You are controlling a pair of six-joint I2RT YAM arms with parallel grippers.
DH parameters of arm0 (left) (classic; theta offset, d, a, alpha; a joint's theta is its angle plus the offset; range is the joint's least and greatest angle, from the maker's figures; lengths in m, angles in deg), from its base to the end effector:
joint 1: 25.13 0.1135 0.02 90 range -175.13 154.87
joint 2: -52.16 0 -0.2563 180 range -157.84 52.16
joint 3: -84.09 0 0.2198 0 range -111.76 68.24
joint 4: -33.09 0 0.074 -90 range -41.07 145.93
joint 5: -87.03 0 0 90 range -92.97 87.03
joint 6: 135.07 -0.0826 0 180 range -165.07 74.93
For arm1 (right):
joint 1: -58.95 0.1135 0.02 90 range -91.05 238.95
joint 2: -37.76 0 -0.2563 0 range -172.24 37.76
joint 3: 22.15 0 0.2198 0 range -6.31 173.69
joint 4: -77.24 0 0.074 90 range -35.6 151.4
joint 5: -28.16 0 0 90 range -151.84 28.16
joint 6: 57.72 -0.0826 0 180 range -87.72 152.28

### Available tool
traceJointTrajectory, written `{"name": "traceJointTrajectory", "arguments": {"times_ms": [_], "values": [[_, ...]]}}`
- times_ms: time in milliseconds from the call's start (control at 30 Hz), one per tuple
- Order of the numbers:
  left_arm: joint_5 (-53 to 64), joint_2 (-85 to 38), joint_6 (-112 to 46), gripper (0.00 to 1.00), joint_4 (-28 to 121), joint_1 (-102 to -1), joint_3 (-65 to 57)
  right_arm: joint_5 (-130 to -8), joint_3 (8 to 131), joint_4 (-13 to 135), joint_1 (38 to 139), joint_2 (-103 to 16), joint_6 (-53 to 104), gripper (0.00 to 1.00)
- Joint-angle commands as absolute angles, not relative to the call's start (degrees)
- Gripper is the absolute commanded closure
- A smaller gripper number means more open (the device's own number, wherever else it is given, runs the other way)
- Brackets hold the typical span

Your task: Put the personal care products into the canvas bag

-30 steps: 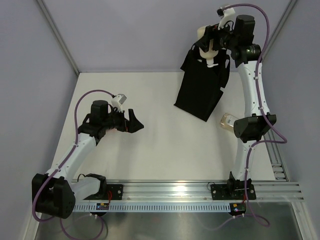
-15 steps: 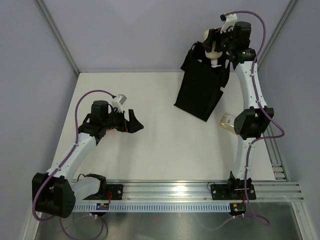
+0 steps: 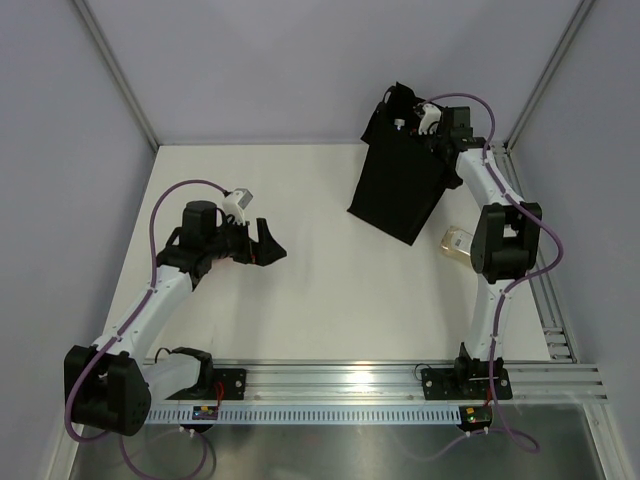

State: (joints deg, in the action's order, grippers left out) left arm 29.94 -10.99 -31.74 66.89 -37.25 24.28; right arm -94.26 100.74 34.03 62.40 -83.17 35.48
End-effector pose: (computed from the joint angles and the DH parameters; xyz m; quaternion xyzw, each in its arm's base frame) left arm 0.2232 -0.0938 0.2428 0.1170 0.8601 -0.3415 0.3605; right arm 0.4759 0.0731 0.2461 -0.1657 0.8665 0.2551 0.3957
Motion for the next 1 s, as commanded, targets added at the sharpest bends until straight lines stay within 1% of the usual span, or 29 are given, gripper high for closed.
{"name": "traceJointTrajectory", "arguments": {"times_ms": [0, 100, 200, 333, 367, 433, 467, 533, 567, 600, 733, 933, 967], "values": [[29.37, -10.33, -32.76, 0.01, 65.72, -37.43, 23.42, -99.19, 101.27, 36.02, 62.73, -77.55, 35.26, 0.95], [29.2, -10.07, -32.76, 0.01, 65.72, -37.43, 23.51, -97.0, 101.45, 33.02, 63.52, -79.84, 39.13, 0.91], [28.59, -9.98, -32.76, 0.01, 65.72, -37.43, 23.51, -96.56, 105.47, 27.07, 64.22, -83.26, 42.29, 0.86], [26.57, -9.98, -32.94, 0.01, 66.59, -37.43, 23.24, -95.94, 109.18, 20.63, 65.02, -87.57, 44.58, 0.73], [25.87, -9.98, -32.94, 0.01, 66.77, -37.43, 23.16, -95.85, 109.44, 20.1, 65.11, -87.58, 44.41, 0.65], [24.37, -9.89, -33.03, 0.01, 67.3, -37.43, 23.07, -95.24, 110.41, 20.0, 65.02, -86.44, 44.5, 0.54], [23.93, -9.89, -33.03, 0.01, 67.48, -37.43, 22.98, -94.02, 110.85, 19.92, 65.02, -85.82, 44.58, 0.35], [22.7, -9.8, -33.03, 0.01, 67.83, -37.43, 22.98, -93.48, 112.95, 19.74, 64.93, -84.07, 44.85, 0.2], [22.26, -9.98, -33.03, 0.01, 68.0, -37.43, 22.98, -92.96, 113.83, 19.48, 64.84, -83.45, 44.67, 0.05], [21.47, -9.89, -33.11, 0.01, 68.35, -37.43, 22.81, -92.69, 115.75, 19.48, 64.58, -82.4, 44.15, 0.01], [18.57, -9.54, -33.11, 0.01, 69.15, -37.43, 22.54, -90.15, 118.85, 19.74, 64.05, -79.58, 42.74, 0.01], [11.54, -8.22, -32.41, 0.01, 70.38, -37.43, 22.36, -83.04, 117.54, 23.51, 62.91, -72.47, 42.3, 0.01], [10.49, -8.13, -32.15, 0.01, 70.64, -37.43, 22.28, -81.8, 116.84, 25.87, 62.65, -71.15, 42.3, 0.0]]}}
